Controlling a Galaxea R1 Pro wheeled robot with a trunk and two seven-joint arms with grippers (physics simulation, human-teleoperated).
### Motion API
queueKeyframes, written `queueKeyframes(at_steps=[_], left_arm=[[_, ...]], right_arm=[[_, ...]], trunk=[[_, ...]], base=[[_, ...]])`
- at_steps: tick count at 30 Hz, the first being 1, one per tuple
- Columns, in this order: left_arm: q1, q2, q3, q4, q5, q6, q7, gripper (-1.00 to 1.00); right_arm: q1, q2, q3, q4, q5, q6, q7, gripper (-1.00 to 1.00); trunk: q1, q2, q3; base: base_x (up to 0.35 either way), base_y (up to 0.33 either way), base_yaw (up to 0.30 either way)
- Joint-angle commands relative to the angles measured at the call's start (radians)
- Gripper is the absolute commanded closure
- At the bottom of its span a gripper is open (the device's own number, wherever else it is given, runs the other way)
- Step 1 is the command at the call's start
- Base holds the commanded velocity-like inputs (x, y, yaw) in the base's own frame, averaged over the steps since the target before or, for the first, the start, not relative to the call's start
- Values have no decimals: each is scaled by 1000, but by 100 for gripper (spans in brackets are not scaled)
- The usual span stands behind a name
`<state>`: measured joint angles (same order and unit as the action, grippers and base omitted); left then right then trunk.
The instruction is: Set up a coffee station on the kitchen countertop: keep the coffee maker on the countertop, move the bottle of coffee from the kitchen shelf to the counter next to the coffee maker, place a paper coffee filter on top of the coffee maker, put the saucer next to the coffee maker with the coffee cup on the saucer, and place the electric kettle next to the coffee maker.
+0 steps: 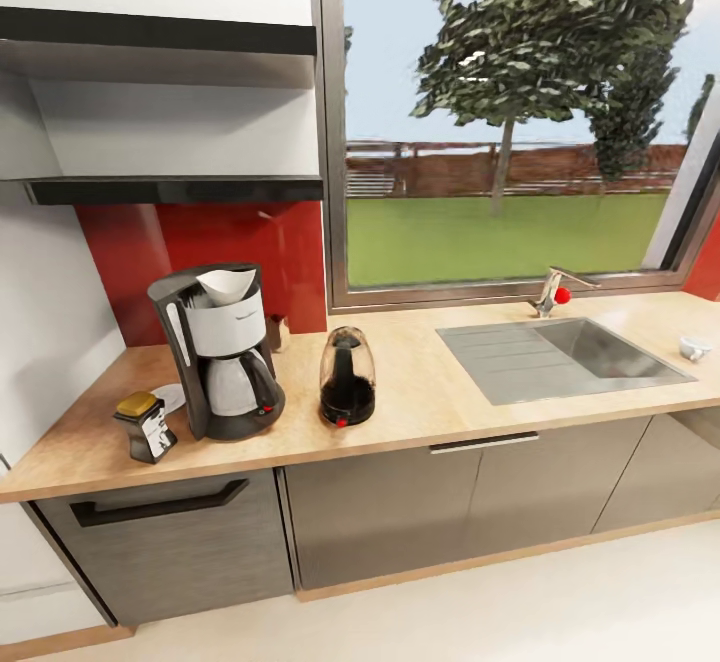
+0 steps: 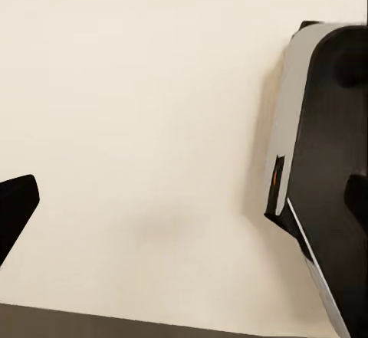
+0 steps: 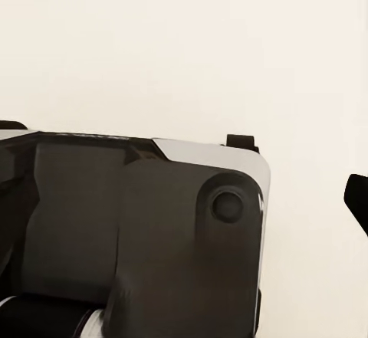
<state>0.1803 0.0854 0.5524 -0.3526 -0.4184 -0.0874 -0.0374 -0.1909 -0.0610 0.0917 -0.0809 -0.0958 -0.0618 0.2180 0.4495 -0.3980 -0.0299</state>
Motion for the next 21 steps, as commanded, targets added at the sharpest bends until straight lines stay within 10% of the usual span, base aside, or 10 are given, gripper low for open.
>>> queueKeyframes(at_steps=[1, 11, 21], left_arm=[[-15, -4, -2, -1, -12, -4, -3, -100], [-145, -51, -59, -3, -15, -7, -5, -100], [-245, -113, -307, -20, -14, -250, -11, -100]], right_arm=[[-1, -1, 8, 1, -10, -3, 3, -100], [-1, -27, 9, 1, -10, -4, 2, -100], [-1, -102, 9, 1, -10, -7, 1, -100]], trunk=[[1, -2, -2], [1, -2, -2], [1, -2, -2]], base=[[0, 0, 0], [0, 0, 0], [0, 0, 0]])
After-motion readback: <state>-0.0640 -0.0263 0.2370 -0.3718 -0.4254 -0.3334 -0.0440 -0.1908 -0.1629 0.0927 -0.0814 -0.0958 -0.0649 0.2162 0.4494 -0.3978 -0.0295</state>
